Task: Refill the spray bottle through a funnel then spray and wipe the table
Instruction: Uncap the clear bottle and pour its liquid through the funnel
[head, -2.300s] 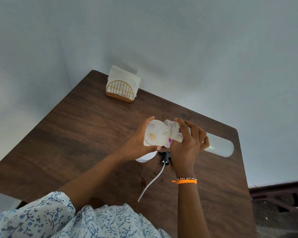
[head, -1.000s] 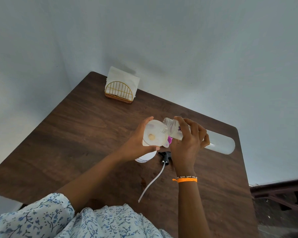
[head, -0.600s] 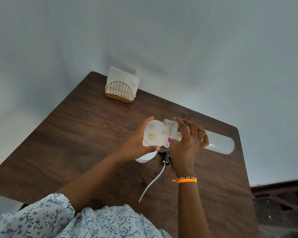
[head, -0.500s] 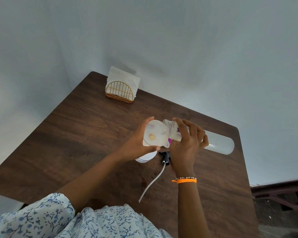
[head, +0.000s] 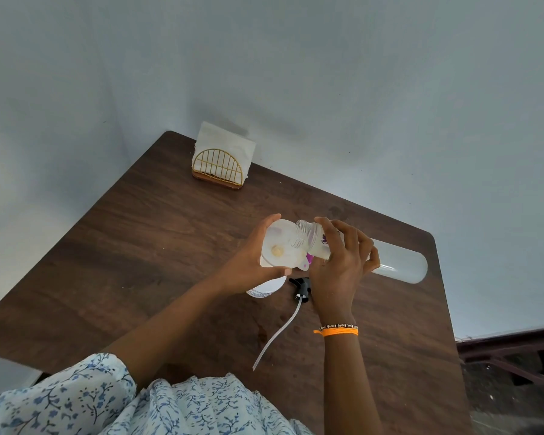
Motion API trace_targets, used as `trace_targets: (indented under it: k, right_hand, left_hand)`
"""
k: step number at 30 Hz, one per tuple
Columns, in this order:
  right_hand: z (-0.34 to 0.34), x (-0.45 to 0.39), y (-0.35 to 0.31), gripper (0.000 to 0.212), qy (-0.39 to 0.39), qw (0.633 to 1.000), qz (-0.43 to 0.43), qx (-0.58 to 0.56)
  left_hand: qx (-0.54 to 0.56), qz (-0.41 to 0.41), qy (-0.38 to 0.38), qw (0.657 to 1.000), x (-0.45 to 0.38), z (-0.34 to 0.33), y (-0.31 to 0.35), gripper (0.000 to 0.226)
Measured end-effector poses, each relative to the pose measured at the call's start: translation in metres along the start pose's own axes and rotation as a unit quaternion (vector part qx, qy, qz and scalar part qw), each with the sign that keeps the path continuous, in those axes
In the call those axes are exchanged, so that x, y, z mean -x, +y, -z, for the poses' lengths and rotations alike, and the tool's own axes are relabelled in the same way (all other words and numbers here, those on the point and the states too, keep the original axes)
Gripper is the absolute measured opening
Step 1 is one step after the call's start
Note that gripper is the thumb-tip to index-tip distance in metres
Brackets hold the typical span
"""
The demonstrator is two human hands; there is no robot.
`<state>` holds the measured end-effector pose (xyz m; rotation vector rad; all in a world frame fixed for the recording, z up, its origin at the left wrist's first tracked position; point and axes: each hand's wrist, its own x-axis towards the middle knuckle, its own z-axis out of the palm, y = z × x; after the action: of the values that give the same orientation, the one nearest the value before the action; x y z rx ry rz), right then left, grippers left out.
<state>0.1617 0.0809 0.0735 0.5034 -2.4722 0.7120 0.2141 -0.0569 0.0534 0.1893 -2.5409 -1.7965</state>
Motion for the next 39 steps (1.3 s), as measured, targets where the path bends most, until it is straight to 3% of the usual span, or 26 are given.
trace_targets:
  k: [39]
  right_hand:
    - [0.0010, -0.0013, 0.0005, 0.052, 0.004, 1.000, 0.000, -0.004]
  left_hand:
    - [0.003, 0.005, -0.002, 1.000, 0.0020, 0.0017, 0.0044, 0.093]
